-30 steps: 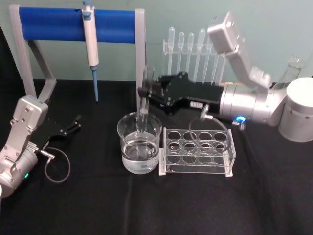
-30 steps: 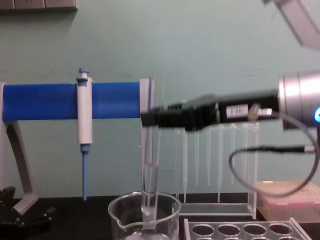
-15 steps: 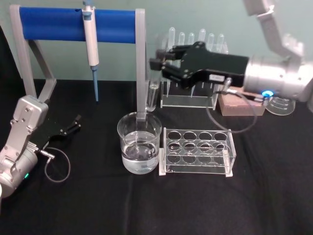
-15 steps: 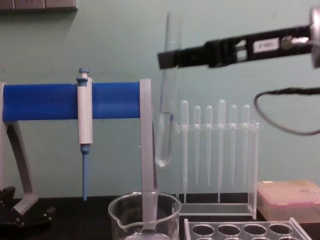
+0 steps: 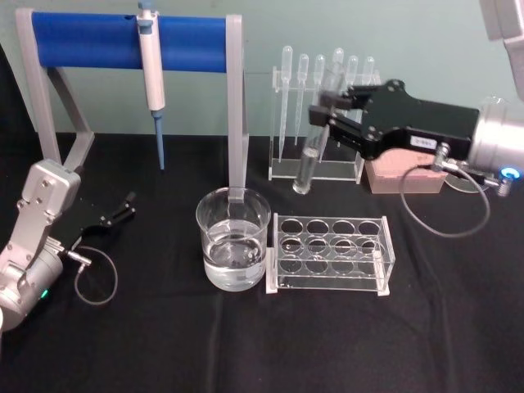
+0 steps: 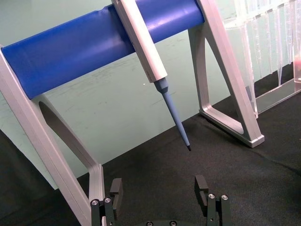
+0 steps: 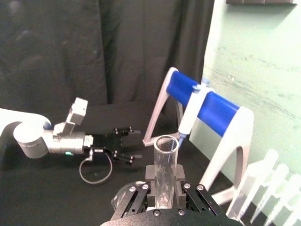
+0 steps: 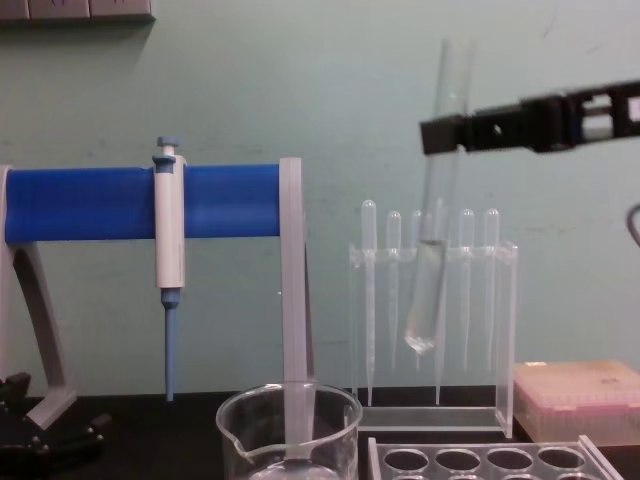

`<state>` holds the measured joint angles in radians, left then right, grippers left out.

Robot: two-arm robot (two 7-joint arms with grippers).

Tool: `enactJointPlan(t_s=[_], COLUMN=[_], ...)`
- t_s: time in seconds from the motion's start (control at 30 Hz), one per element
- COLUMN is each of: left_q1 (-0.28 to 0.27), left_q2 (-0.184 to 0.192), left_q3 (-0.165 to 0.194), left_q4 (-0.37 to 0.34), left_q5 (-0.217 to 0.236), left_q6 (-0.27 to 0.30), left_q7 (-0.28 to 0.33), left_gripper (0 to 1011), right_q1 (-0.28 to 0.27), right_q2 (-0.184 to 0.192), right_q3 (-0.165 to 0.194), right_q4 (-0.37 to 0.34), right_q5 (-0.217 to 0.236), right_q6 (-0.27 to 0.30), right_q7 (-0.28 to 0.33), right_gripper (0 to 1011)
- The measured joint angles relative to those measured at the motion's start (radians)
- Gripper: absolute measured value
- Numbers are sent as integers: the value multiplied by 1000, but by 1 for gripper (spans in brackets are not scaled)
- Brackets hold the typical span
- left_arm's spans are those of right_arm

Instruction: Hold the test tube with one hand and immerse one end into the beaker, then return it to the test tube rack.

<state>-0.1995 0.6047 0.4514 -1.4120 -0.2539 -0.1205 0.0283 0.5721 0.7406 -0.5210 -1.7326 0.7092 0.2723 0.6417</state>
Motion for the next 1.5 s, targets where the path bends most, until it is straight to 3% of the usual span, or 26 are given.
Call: enactJointPlan(t_s=[0.37, 1.5], left_q1=[0, 0], left_q2=[0, 0], left_q3=[0, 0], left_q4=[0, 0], left_q5=[0, 0], left_q6=[0, 0], left_q7=[0, 0], left_gripper=[1000, 1000], right_q1=[-68, -128], right_q2=[50, 25], right_q3=[-1, -15], right_q4=[0, 54], right_q5=[3, -58], right_q6=[-42, -78], right_q7=[-10, -8], right_gripper=[242, 242])
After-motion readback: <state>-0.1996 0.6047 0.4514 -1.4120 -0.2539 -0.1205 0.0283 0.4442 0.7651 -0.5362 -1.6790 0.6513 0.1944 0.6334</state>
